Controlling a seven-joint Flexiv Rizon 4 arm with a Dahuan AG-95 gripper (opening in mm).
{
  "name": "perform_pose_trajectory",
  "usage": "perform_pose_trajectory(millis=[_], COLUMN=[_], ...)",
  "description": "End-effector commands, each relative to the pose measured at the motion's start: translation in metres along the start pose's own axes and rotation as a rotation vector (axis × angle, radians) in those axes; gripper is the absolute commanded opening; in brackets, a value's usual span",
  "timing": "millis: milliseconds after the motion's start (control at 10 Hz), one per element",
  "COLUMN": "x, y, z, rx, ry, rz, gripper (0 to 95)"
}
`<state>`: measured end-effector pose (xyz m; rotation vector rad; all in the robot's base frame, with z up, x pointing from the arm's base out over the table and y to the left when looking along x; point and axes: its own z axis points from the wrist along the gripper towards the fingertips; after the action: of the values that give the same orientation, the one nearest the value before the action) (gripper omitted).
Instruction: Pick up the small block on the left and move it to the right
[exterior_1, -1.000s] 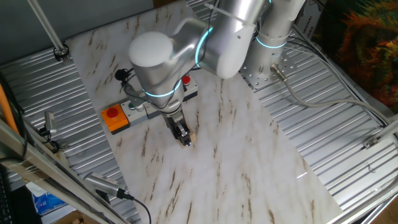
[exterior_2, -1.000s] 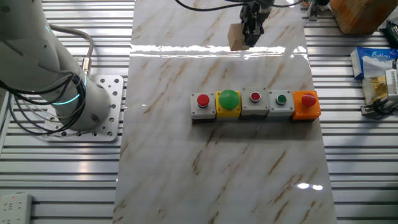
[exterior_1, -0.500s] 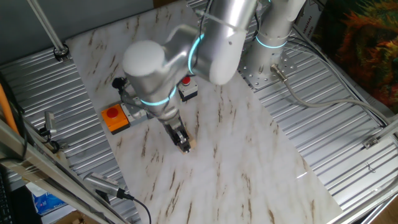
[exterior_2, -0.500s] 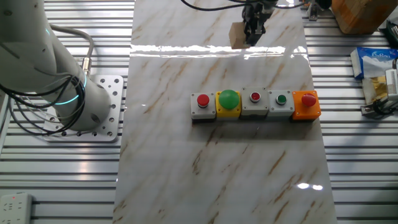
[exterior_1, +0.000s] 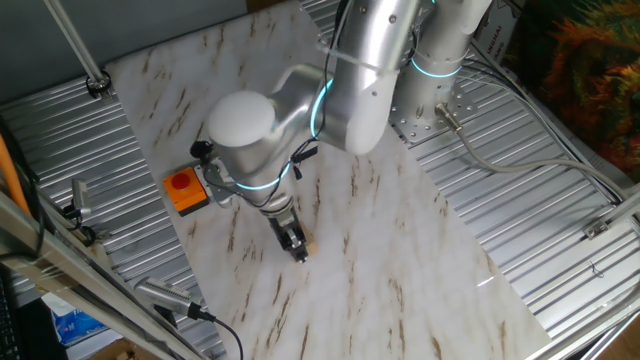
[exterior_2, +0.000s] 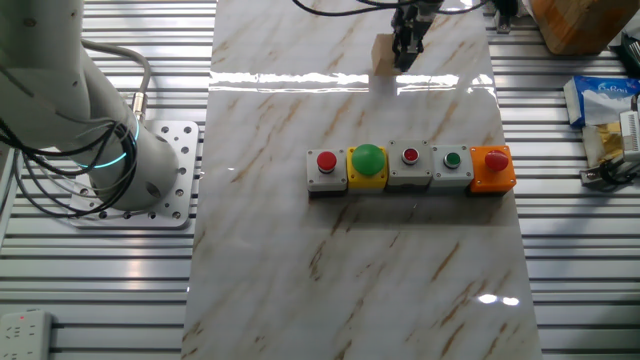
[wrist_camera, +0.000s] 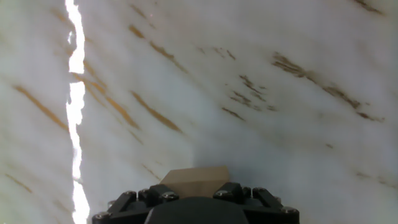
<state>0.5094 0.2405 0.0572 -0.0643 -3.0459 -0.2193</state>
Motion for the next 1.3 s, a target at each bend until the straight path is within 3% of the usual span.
perform_pose_trajectory(millis=[100, 300, 1200, 1300], x=[0.0, 0.0, -0.001, 0.0], y=[0.011, 0.016, 0.023, 0.023], z=[0.009, 0.014, 0.027, 0.027], rx=[-0.02, 0.028, 0.024, 0.054], ry=[-0.008, -0.04, -0.046, -0.035], rz=[0.099, 0.102, 0.091, 0.081], gripper=[19.0, 19.0, 19.0, 19.0])
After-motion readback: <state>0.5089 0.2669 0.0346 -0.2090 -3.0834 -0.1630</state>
